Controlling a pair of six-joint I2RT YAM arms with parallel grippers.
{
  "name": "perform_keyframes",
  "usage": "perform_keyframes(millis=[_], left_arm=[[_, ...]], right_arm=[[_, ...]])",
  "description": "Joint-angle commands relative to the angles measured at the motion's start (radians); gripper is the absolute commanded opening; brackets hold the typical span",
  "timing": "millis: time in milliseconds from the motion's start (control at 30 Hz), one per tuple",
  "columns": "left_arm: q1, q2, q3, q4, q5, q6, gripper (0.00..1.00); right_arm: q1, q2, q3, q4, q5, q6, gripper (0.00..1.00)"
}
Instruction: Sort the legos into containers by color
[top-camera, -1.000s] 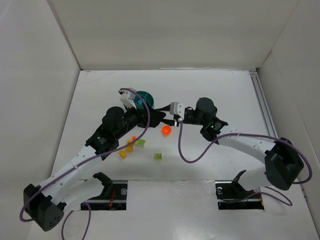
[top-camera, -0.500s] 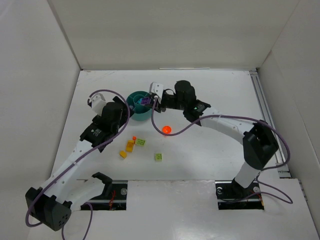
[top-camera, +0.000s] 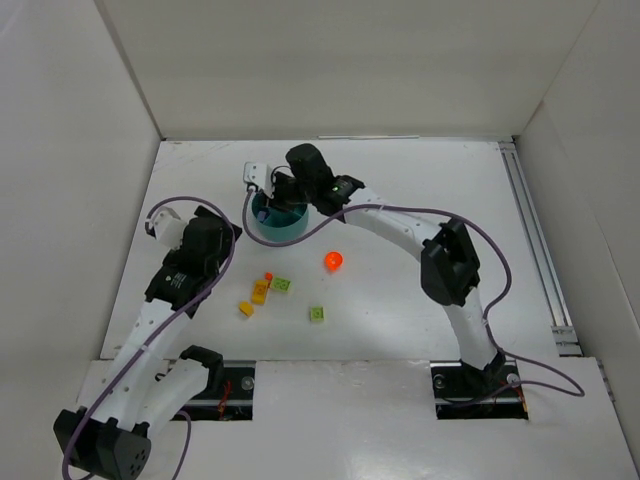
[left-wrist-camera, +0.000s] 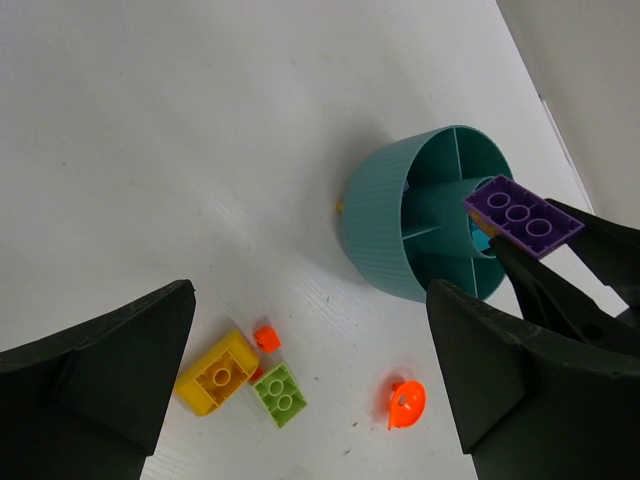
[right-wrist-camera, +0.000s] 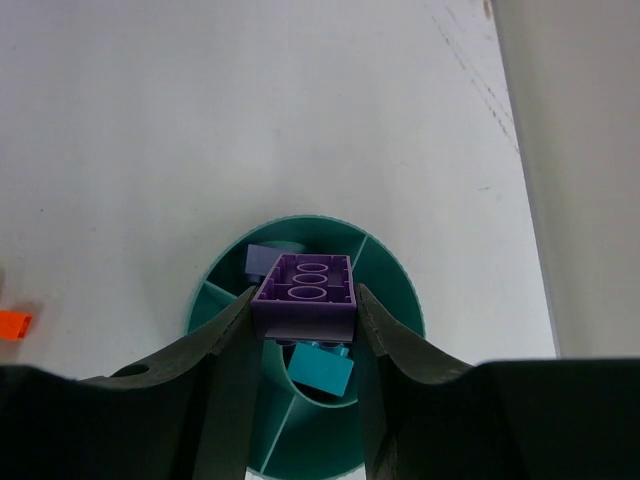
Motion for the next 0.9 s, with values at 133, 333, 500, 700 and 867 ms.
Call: perform_keyframes(millis=[133,333,500,700,867], left_arm=[[0.004,-0.024,-0.055,0.012,-0.025,-0.032,1.00],[0.004,-0.015,-0.075,0.042,-0.015,-0.012,1.00],[0.004,0.004,-0.085,0.064,-0.006,0.000,1.00],[0.004,0.004,-0.094,0.073,0.012,0.011,1.00],[0.004,0.004,-0.094,0.082,0.012,0.022,1.00]], right_arm=[[0.015,0.094,0.186,-0.149,0.094,-0.047,0.08],[0.034,0.164,0.272,-0.182,0.108,-0.090,0.08],[0.034,0.186,0.308,-0.182,0.117,-0.100,0.12],[0.034,0.214,0.320,-0.162,0.144,-0.110,0.14],[0.043,0.255,0.375,-0.172,0.155,-0.128,0.17]])
